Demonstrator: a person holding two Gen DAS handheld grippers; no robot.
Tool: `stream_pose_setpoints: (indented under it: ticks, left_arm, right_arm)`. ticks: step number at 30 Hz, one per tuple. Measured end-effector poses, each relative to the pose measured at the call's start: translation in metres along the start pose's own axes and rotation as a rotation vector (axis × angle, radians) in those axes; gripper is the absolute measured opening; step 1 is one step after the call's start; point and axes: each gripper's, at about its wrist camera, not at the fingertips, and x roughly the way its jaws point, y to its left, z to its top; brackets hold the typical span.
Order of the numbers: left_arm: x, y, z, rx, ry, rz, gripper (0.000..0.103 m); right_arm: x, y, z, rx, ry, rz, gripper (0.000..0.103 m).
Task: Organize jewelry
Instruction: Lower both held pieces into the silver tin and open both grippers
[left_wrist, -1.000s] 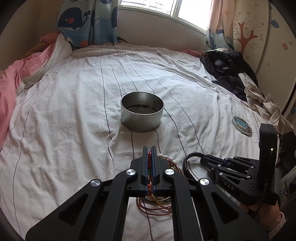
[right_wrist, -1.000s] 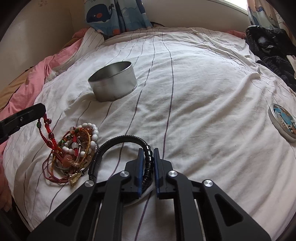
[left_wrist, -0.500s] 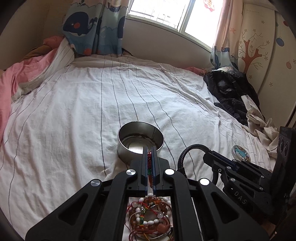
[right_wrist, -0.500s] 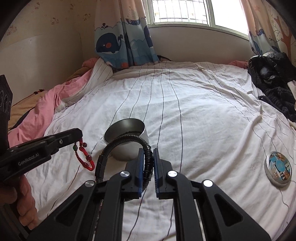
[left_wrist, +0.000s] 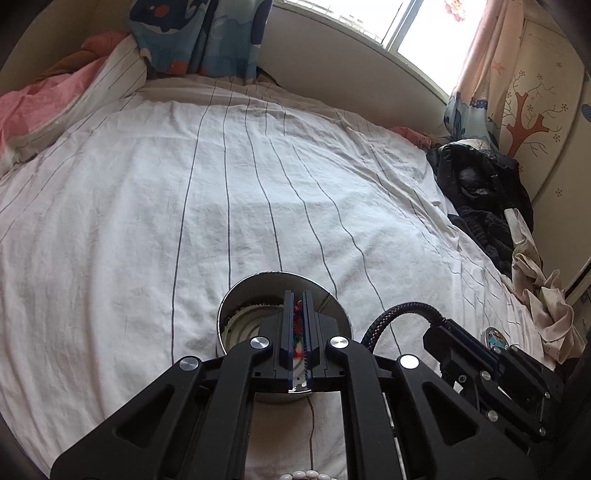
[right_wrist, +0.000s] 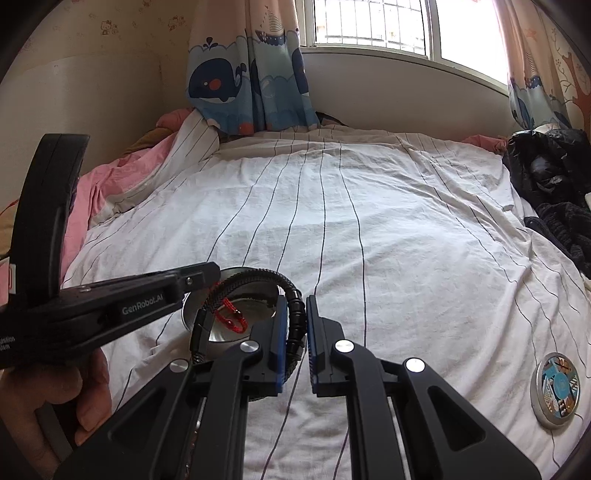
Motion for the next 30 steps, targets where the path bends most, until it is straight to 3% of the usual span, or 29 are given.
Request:
stream_pose_setpoints:
  ticks: [5, 15, 24, 30]
  left_arm:
    - [-0.005, 0.021, 0.0, -0.045, -0.015, 0.021, 0.019]
    - [-0.03, 0.035, 0.0, -0.045, -0.06, 0.035, 0.021]
    - [-0.054, 0.025, -0.022, 0.006, -0.022, 0.041, 0.021]
    - [-0.075, 0.011, -0.063, 0.081, 0.042, 0.048, 0.021]
  right_arm:
    - [0.024, 0.009, 0.008, -0.015, 0.02, 0.006, 0.011]
    - [0.06, 0.032, 0.01, -0.045, 0.069, 0.05, 0.012]
    - [0.022, 0.02, 0.002, -0.013, 0.045, 0.039, 0.016]
    - [-0.025, 0.006, -0.041, 0.01, 0.08, 0.056, 0.016]
